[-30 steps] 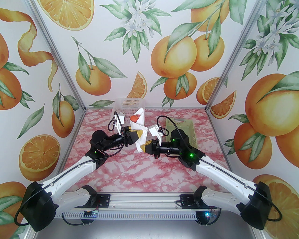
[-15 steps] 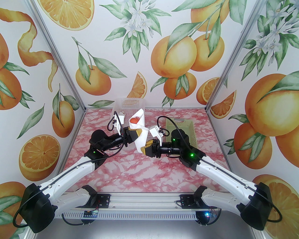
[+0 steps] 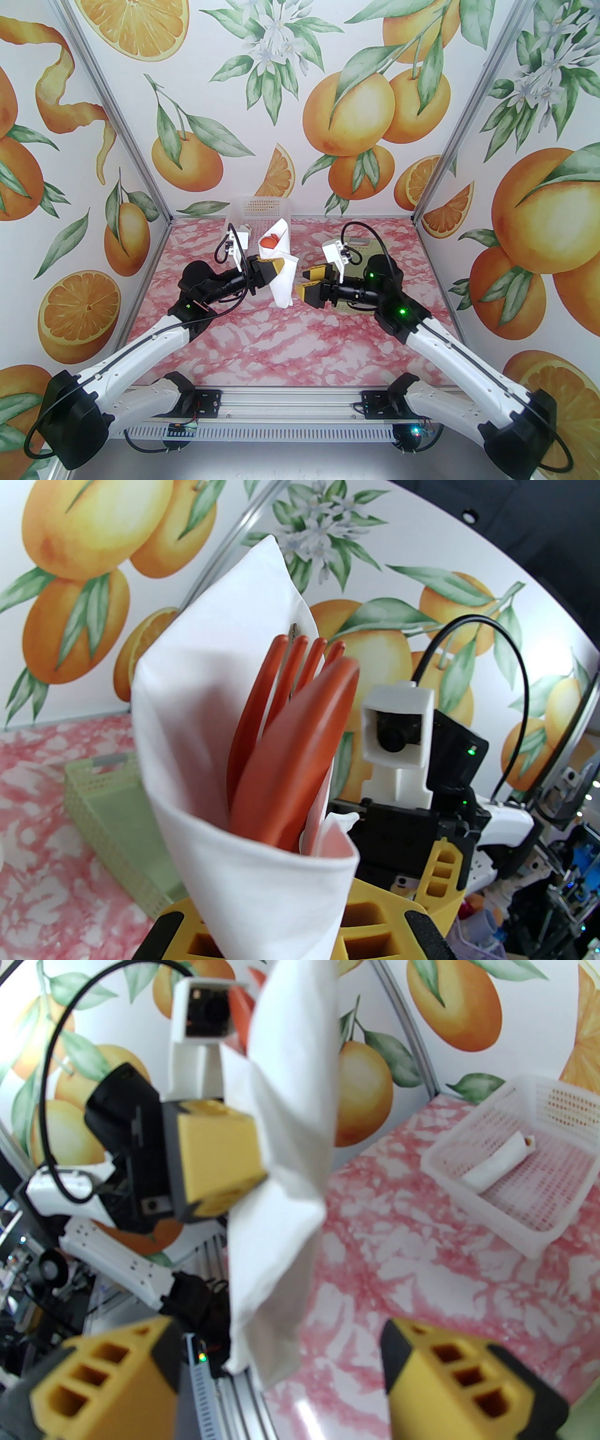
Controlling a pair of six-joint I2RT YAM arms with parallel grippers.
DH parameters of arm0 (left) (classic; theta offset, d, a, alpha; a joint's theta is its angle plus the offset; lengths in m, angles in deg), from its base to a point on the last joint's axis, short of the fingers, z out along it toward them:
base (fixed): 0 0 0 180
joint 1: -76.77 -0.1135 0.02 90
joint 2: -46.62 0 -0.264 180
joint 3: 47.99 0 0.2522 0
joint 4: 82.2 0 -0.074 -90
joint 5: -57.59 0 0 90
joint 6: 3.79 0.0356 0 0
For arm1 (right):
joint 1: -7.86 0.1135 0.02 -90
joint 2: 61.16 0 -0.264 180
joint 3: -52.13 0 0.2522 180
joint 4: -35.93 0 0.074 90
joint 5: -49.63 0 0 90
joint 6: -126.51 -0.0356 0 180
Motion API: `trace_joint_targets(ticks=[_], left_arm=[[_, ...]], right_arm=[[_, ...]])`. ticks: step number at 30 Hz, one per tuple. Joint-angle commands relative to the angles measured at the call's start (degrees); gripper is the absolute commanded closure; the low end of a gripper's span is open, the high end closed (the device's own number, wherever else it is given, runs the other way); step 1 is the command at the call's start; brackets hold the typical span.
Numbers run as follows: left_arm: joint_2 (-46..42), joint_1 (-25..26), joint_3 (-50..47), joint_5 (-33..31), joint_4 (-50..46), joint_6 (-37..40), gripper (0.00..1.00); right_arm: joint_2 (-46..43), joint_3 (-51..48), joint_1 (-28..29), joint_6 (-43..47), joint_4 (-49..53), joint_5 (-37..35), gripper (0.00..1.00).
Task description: Place the utensils on the paper napkin and roll it up
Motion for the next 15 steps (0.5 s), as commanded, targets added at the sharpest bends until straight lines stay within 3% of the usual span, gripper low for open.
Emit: trace_joint_targets(ticks=[1, 4, 8, 15], left_arm=[[-0.8, 0.3, 2.5, -0.5, 1.2, -0.5, 0.82], [-0.5, 0.6, 2.9, -0.4, 1.0, -0.5, 0.82], [-0.2, 0.8, 2.9, -0.7, 0.7, -0.4, 0.82], [-0.3, 0.9, 3.1, -1.8, -1.9, 0.1, 0.82]], right_arm=[[1.9, 1.1, 2.7, -0.4, -3.6, 0.4, 0.23], [3.8, 1.6, 4.3, -0.8, -5.3, 0.4, 0.23], [5.3, 2.2, 5.5, -1.6, -7.3, 0.3, 0.31], [5.9, 2.4, 5.6, -3.1, -8.4, 0.5, 0.68]])
